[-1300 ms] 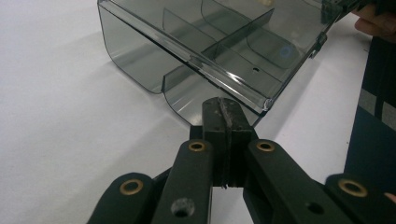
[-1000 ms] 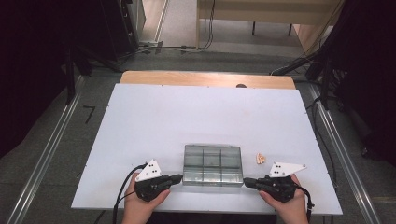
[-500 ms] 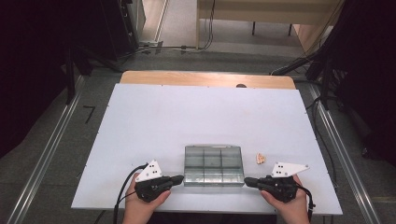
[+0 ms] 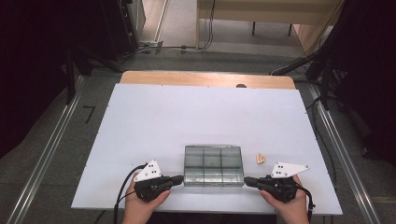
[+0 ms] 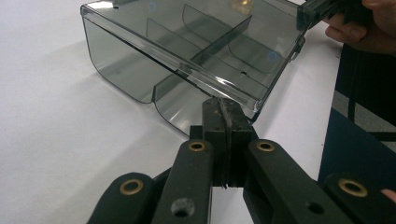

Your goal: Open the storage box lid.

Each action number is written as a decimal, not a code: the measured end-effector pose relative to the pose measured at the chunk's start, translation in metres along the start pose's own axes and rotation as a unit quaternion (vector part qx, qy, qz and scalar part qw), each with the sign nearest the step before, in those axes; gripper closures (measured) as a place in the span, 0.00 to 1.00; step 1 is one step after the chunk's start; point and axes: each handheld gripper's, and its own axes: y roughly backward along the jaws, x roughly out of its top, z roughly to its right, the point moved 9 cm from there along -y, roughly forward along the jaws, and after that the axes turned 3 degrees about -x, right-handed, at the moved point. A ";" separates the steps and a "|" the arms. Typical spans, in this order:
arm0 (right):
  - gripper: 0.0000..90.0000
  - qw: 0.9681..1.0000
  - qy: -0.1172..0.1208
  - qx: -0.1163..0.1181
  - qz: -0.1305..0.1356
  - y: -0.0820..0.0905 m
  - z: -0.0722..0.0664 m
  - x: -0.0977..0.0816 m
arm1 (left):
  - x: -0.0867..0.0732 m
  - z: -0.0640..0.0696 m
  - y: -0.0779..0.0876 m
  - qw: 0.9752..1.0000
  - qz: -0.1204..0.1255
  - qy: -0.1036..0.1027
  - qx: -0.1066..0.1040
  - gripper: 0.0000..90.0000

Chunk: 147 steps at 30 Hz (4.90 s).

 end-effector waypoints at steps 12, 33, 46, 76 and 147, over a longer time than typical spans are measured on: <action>0.98 1.000 0.005 -0.002 0.015 0.002 -0.003 0.006 | 0.007 0.003 0.001 1.000 0.013 -0.010 0.001 0.99; 0.98 0.998 0.004 0.002 0.055 0.007 -0.007 0.032 | 0.029 0.007 -0.003 0.999 0.043 -0.026 -0.005 0.99; 0.98 0.997 0.001 -0.003 0.079 0.014 -0.011 0.049 | 0.044 0.007 0.006 0.997 0.067 -0.027 0.002 0.99; 0.98 0.995 -0.013 -0.020 0.097 0.018 -0.001 0.091 | 0.071 -0.020 -0.013 0.997 0.073 0.009 0.019 0.00; 0.74 0.991 -0.093 -0.048 0.084 -0.034 0.071 0.098 | 0.085 -0.071 -0.038 0.981 0.128 0.135 0.052 0.71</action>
